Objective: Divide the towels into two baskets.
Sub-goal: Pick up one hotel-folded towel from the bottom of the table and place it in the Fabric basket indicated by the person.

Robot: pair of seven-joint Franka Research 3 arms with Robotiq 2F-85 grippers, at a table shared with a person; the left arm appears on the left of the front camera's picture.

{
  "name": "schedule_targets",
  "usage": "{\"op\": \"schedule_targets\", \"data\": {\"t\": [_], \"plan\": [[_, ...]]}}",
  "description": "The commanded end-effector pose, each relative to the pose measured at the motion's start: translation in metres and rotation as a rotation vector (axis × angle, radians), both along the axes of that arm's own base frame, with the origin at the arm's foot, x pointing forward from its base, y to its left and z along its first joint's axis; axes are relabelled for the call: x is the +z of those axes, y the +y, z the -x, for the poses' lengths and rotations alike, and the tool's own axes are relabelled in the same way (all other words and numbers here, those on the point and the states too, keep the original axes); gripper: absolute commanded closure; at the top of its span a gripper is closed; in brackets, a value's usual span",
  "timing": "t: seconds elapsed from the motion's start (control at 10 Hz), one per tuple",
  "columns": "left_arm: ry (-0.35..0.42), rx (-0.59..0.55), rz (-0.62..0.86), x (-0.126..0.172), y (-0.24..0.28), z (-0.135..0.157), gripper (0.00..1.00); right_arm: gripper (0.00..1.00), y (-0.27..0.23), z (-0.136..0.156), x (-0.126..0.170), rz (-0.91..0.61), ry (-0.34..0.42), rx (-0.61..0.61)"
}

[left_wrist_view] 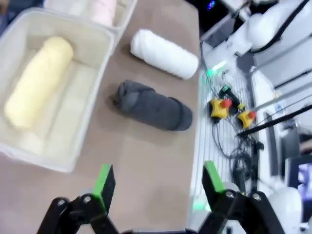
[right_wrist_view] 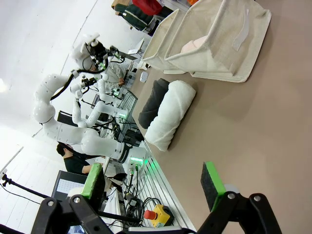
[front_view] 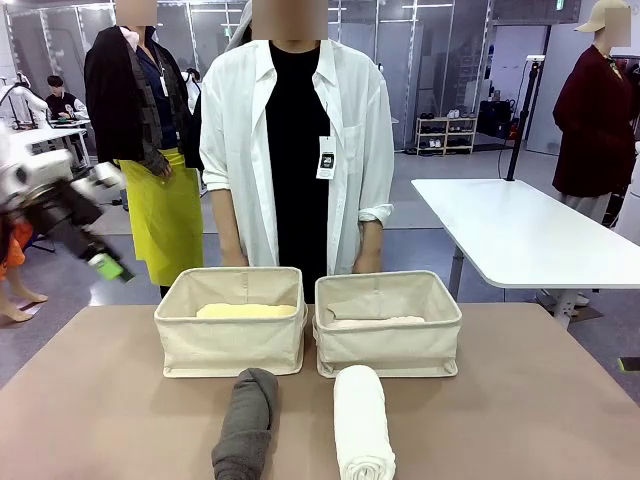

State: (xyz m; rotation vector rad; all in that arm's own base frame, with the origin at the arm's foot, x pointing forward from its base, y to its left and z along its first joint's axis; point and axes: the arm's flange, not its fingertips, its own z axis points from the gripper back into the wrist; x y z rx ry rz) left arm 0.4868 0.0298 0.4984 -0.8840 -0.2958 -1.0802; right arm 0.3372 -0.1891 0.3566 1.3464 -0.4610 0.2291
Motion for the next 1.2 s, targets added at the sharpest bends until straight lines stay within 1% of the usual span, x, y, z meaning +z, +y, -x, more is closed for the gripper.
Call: {"op": "schedule_targets", "data": {"t": [0.0,0.1,0.2,0.3,0.4,0.5,0.6,0.7,0.8,1.1], "plan": [[0.087,0.185,0.127,-0.031,0.045,0.049,0.1,0.0,0.001,0.001,0.001,0.0,-0.017,0.004],[0.131,0.218,0.226,-0.048,0.086,0.066,0.1,0.0,0.001,0.001,0.001,0.0,-0.017,0.004],[0.216,0.352,0.291,-0.072,0.133,0.082,0.1,0.0,0.001,0.001,0.001,0.0,-0.017,0.004],[0.286,0.397,0.346,-0.091,0.161,0.096,0.1,0.0,0.001,0.001,0.001,0.0,-0.017,0.004],[0.328,0.439,0.406,-0.109,0.184,0.104,0.1,0.0,0.001,0.001,0.001,0.0,-0.017,0.004],[0.397,0.464,0.407,-0.124,0.2,0.109,0.1,0.0,0.001,0.001,0.001,0.0,-0.017,0.004],[0.439,0.527,0.405,-0.133,0.213,0.111,0.1,0.0,0.001,0.001,0.001,0.0,-0.017,0.004],[0.429,0.521,0.385,-0.14,0.215,0.1,0.1,0.0,0.001,0.001,0.001,0.0,-0.017,0.004],[0.4,0.487,0.362,-0.142,0.21,0.129,0.1,0.0,0.001,0.001,0.001,0.0,-0.017,0.004],[0.4,0.487,0.362,-0.142,0.21,0.129,0.1,0.0,0.001,0.001,0.001,0.0,-0.017,0.004]]}}
